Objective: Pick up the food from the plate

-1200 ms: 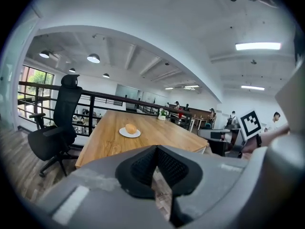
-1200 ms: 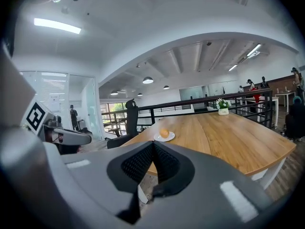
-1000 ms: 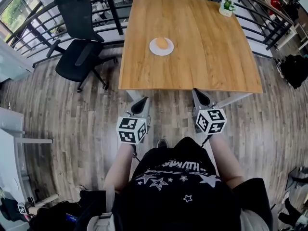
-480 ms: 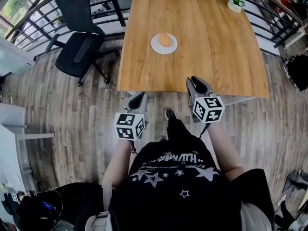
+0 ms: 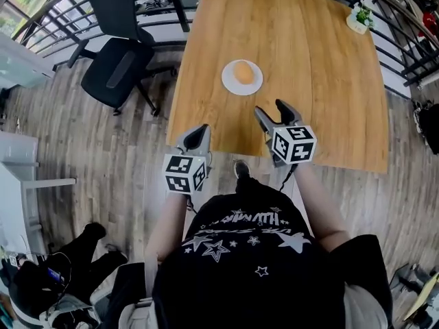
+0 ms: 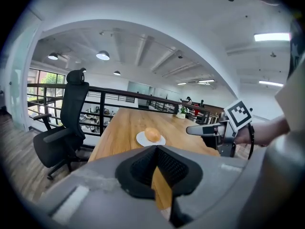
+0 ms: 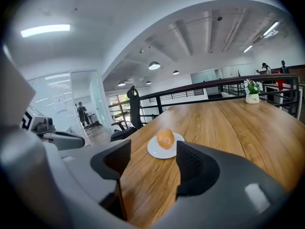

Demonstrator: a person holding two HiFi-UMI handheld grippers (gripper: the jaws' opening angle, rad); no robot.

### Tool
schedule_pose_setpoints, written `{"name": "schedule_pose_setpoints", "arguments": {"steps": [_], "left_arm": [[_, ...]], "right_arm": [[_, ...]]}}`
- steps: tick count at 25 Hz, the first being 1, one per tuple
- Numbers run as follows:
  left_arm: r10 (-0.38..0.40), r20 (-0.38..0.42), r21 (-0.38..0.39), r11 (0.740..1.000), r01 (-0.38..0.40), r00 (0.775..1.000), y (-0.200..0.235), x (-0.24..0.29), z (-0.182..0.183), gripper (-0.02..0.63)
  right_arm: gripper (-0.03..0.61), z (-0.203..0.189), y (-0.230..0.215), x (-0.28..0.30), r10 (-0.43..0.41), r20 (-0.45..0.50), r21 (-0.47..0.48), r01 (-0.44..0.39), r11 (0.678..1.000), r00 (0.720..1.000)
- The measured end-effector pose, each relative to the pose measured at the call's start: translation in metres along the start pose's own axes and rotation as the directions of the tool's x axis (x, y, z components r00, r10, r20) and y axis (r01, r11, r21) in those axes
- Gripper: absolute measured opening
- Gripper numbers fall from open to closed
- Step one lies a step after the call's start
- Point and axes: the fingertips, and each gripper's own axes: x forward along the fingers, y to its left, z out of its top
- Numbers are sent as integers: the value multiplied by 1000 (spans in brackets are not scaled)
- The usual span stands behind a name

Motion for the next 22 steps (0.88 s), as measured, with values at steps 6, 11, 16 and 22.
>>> {"name": "schedule_pose_setpoints", "arguments": {"steps": [6,11,16,22], "left_arm": [[64,-3,-15,998,-64,998,25,26,16,2],[107,-15,-19,994,-107,994,42,45,22,2],[137,-33,-30,990,-138,990,55,63,28,2],[169,-62,-62,983,-172,984,68,77,21,2]], "right_arm": [[315,9,-17,48,40,-78,2,-40,999,996],[319,12,-25,83,76,-109,-11,-78,997,991],[318,9,-32,117,91,-149,-41,-98,994,985],[398,-4,-41,156,41,-178,-67,-53,996,983]]}}
